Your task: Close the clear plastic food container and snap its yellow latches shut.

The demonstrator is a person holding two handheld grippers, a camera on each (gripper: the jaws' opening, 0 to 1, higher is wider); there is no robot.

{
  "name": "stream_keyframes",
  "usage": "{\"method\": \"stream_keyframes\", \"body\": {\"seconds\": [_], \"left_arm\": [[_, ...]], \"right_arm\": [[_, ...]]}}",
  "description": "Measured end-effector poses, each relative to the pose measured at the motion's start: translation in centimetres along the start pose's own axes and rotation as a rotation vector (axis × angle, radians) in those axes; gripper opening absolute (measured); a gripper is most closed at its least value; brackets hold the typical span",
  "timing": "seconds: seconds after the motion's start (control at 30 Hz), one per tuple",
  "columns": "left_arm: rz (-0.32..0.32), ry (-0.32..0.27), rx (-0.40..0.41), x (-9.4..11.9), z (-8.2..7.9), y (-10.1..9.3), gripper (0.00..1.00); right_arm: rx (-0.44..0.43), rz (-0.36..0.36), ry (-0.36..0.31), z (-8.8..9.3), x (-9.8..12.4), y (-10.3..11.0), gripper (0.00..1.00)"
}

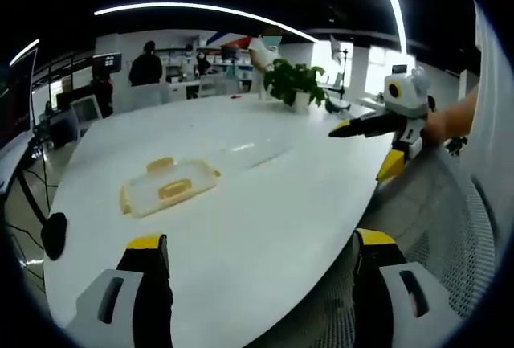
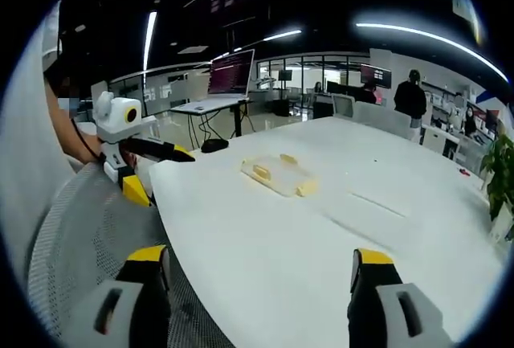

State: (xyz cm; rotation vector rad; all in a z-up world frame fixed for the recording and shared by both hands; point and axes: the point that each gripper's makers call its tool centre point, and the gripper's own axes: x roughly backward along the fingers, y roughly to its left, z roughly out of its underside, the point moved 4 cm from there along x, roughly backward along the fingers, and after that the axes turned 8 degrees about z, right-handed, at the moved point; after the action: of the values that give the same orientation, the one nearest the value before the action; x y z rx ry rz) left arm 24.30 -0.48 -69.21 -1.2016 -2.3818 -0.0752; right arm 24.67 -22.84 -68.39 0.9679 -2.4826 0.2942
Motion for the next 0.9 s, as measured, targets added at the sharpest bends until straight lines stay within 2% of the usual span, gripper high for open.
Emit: {"method": "stream_keyframes", "body": {"seconds": [0.9], "left_arm": [[0.001,0.002,-0.001,-0.09,0.04,0.0,0.93]], "right_arm": [[0.002,-0.01,0.007,0.06,-0.14,0.13,0.94]]}}
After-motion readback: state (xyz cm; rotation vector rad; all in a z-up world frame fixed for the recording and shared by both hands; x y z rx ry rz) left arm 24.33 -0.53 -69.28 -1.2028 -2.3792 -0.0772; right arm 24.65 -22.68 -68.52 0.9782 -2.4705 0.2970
